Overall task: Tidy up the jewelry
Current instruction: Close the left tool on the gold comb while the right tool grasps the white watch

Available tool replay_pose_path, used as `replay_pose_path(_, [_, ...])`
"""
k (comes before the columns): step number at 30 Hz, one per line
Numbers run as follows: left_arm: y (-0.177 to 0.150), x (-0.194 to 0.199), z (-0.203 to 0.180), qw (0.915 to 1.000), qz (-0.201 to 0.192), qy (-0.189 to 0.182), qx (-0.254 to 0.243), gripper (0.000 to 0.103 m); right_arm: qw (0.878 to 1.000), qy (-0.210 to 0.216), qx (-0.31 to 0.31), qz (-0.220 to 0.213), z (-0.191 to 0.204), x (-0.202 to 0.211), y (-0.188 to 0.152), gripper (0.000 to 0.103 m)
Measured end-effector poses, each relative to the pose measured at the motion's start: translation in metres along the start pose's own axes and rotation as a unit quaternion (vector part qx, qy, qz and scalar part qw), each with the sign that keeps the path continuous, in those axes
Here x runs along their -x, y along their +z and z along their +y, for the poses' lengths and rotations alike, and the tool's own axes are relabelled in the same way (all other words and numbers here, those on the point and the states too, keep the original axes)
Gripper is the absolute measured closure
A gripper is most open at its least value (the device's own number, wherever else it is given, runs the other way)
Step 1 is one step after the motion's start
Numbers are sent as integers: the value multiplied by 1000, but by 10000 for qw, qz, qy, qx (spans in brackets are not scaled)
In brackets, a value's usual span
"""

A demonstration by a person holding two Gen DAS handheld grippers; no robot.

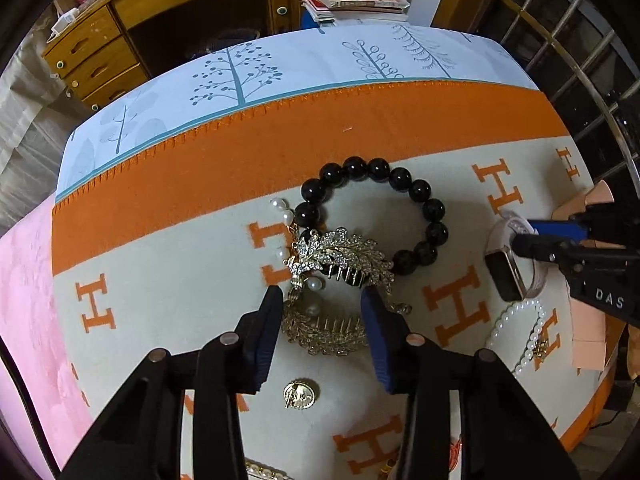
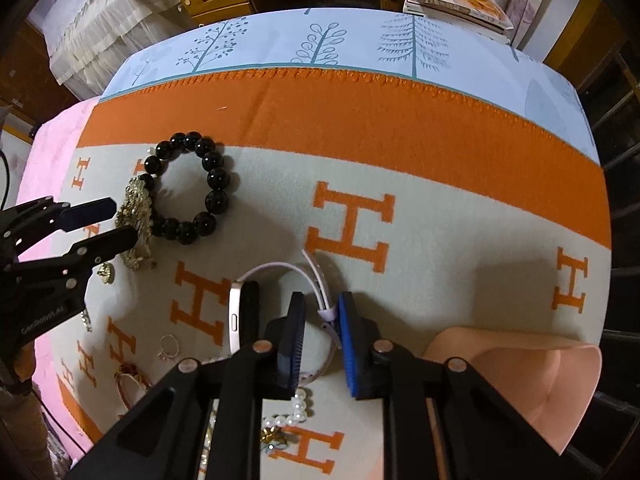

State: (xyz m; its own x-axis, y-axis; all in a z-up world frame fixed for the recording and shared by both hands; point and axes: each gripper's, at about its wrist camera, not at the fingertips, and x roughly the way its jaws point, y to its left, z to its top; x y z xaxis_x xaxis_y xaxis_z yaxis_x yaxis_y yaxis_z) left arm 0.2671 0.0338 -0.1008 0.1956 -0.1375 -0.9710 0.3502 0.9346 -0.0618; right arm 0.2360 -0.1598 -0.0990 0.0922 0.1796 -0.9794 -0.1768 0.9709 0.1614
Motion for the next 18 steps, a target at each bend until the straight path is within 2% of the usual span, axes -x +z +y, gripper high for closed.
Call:
replay_pose_path(9, [3, -1, 19, 9996, -67, -185, 217, 65, 9998, 148, -95, -6, -3, 2, -5, 86])
replay_pose_path(18, [2, -2, 14, 9993, -172, -320, 33, 79, 9997, 232, -110, 8, -4, 4, -13, 86])
